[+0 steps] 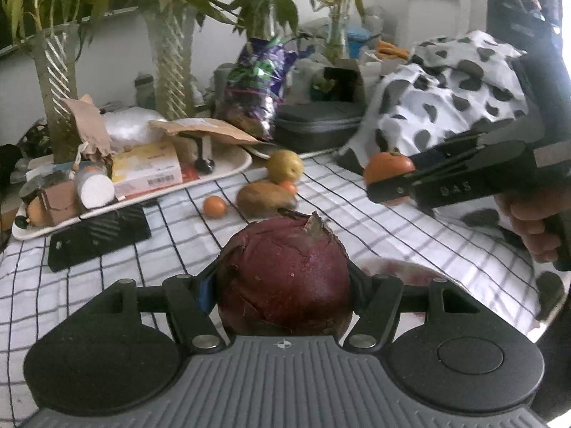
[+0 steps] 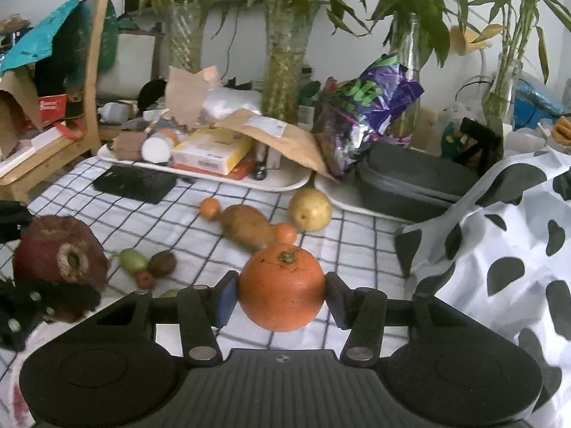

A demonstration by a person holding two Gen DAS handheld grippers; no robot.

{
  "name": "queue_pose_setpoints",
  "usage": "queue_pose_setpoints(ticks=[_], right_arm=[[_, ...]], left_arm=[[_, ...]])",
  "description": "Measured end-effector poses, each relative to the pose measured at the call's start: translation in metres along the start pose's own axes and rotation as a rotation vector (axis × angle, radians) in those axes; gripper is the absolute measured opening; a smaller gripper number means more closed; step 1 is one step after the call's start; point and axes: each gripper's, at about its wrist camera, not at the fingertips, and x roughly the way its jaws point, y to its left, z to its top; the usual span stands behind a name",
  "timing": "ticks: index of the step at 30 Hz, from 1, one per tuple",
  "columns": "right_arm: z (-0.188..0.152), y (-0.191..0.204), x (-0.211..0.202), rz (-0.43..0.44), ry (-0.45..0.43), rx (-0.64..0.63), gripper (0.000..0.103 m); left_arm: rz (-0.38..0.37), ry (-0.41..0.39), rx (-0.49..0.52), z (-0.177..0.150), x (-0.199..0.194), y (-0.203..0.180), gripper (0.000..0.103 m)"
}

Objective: Organize fruits
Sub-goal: 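Place dragon fruit on plate with left tool while right tool sets orange beside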

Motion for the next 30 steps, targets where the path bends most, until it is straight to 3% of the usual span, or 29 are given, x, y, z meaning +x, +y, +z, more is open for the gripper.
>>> queue_pose_setpoints(ticks=[14, 19, 24, 30], right_arm=[[-0.023, 0.017, -0.025, 0.074, 0.058, 0.01, 0.054], [-0.028, 0.024, -0.025, 0.111, 0.086, -0.017, 0.054], [-0.031, 0.032, -0.023, 0.153, 0.115, -0.038, 0.054], [-0.036, 0.042, -0.017, 0.187, 0.16, -0.076, 0.054]], left_arm=[[-0.039, 0.144, 0.058, -0.027, 0.018, -0.027, 0.067], [-0.039, 0.155, 0.049, -0.028, 0.022, -0.027, 0.072], [-0.023, 0.167, 0.107, -0.03, 0.019, -0.034, 0.079], [-0.032, 0.146, 0.105, -0.029, 0.007, -0.037, 0.079]])
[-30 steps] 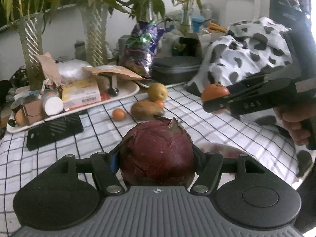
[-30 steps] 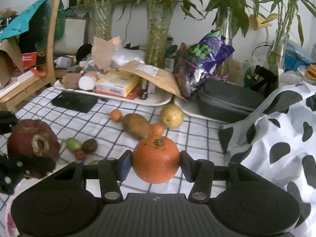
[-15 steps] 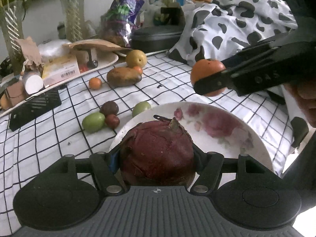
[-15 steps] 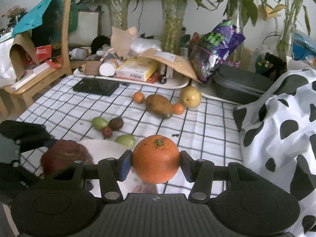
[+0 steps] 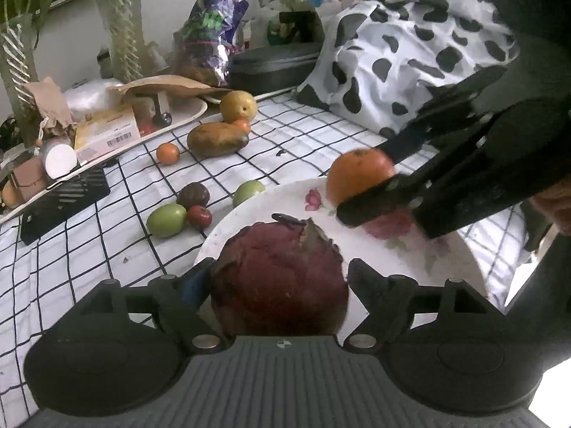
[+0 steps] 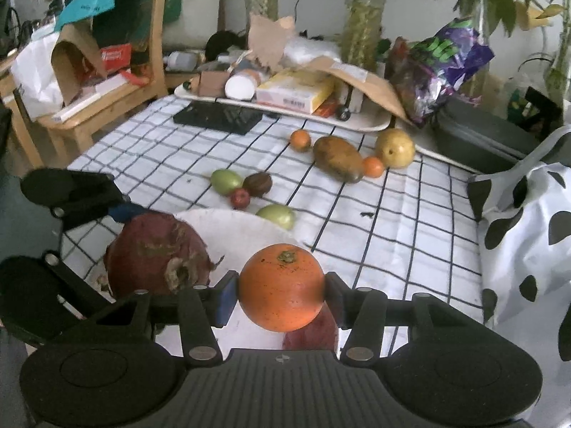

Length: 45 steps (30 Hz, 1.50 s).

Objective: Organize fruits
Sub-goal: 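Place dragon fruit on plate with left tool while right tool sets orange beside, then move the left tool to the small green fruits and grasp one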

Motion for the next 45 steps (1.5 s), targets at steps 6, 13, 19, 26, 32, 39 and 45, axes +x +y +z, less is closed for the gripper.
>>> queue_pose_setpoints(ticks=[6, 13, 19, 26, 32, 39, 45], right_arm=[[-0.003, 0.008, 0.01, 0.028, 0.042, -0.043, 0.054], [-0.006, 0.023, 0.021, 0.02, 0.05, -0.128, 0.056], [-0.008, 0.021, 0.01, -0.078, 0.006, -0.118, 0.101], [-0.017, 0.026, -0.012, -0.125, 0.005, -0.058, 0.103], [-0.034, 0.04, -0.031, -0.17, 0.032, 0.012, 0.103], [-0.055, 0.051, -0.047, -0.208, 0.064, 0.132, 0.103], [-0.062, 0.052, -0.053, -0.217, 0.067, 0.199, 0.103]], left_arm=[[0.024, -0.006, 0.021, -0.004, -0.011, -0.006, 0.08], [0.056, -0.007, 0.03, -0.012, -0.024, -0.011, 0.08], [0.069, -0.016, -0.012, -0.019, -0.04, -0.011, 0.08], [0.096, -0.037, -0.053, -0.024, -0.062, -0.013, 0.08], [0.118, -0.031, -0.087, -0.031, -0.074, -0.014, 0.08], [0.14, -0.01, -0.112, -0.04, -0.085, -0.019, 0.08], [0.136, 0.003, -0.105, -0.042, -0.086, -0.025, 0.08]])
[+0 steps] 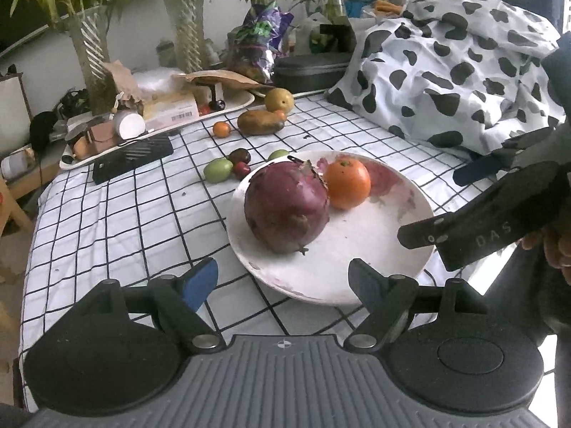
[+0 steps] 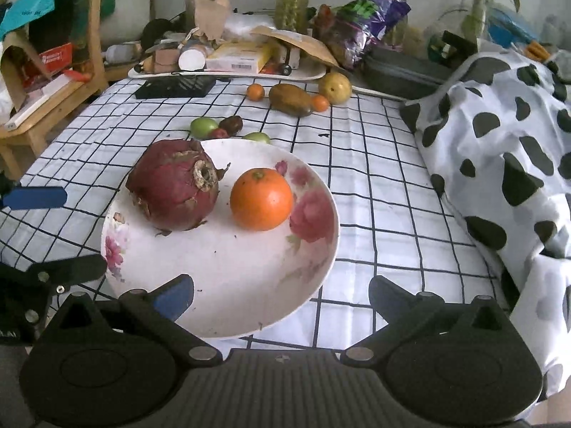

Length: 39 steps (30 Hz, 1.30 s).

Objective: Organize fruits
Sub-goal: 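Move the left tool to the small green fruits and grasp one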

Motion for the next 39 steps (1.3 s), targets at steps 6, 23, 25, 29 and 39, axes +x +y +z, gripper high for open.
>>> queue_pose_setpoints(ticks=[6, 23, 25, 29, 39], right_arm=[[-0.001, -0.001, 0.0, -0.015, -0.003, 0.003, 0.103], [0.005, -0.01, 0.0, -0.046, -0.034, 0.044, 0.103], [0.007, -0.011, 0.0, -0.053, -0.045, 0.04, 0.103], [0.011, -0.014, 0.0, -0.059, -0.067, 0.045, 0.103], [0.029, -0.025, 0.009, -0.084, -0.109, 0.048, 0.103]], left_arm=[[0.008, 0.009, -0.004, 0.0, 0.003, 0.0, 0.08], [-0.014, -0.008, -0.111, 0.009, 0.006, 0.012, 0.08], [-0.024, -0.017, -0.133, 0.011, 0.006, 0.015, 0.08], [-0.038, -0.04, -0.173, 0.016, 0.006, 0.024, 0.08], [-0.025, -0.073, -0.218, 0.031, 0.019, 0.05, 0.079]])
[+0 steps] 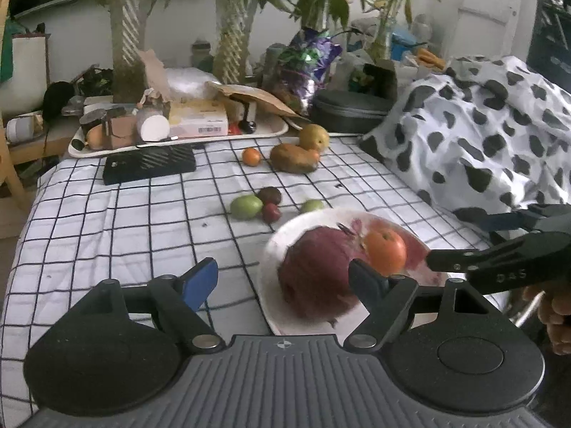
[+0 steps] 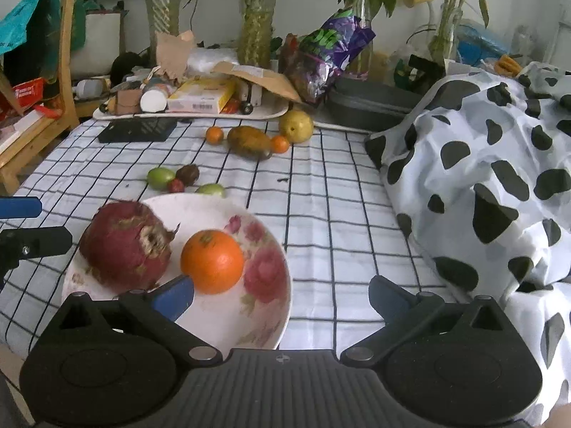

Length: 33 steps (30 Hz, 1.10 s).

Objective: Organize fruits
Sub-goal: 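Move the left tool to the small green fruits and grasp one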

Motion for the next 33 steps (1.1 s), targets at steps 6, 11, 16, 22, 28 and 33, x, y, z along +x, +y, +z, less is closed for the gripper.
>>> queue_pose_setpoints(ticks=[6, 11, 16, 22, 28, 33], right_arm=[[0.013, -0.01, 0.01, -0.016, -0.027, 0.017, 0.103], [0.025, -0.018, 0.022, -0.027, -0.038, 0.034, 0.103], [0.037, -0.022, 0.037, -0.031, -0.028, 0.03, 0.103], [0.049, -0.022, 0.054, -0.035, -0.024, -0.007, 0.103], [0.06, -0.026, 0.072, -0.037, -0.009, -0.023, 0.103], [0.071, -0.027, 0.088, -0.034, 0.003, -0.03, 0.103]], left_arm=[[0.023, -0.017, -0.016, 0.012, 0.016, 0.016, 0.079], [0.033, -0.024, -0.02, 0.022, 0.032, 0.026, 0.079], [0.036, -0.023, 0.014, 0.031, 0.046, 0.03, 0.079], [0.031, 0.013, 0.069, 0.04, 0.072, 0.033, 0.078], [0.035, 0.075, 0.135, 0.045, 0.099, 0.037, 0.06], [0.036, 0.124, 0.195, 0.046, 0.119, 0.036, 0.059]])
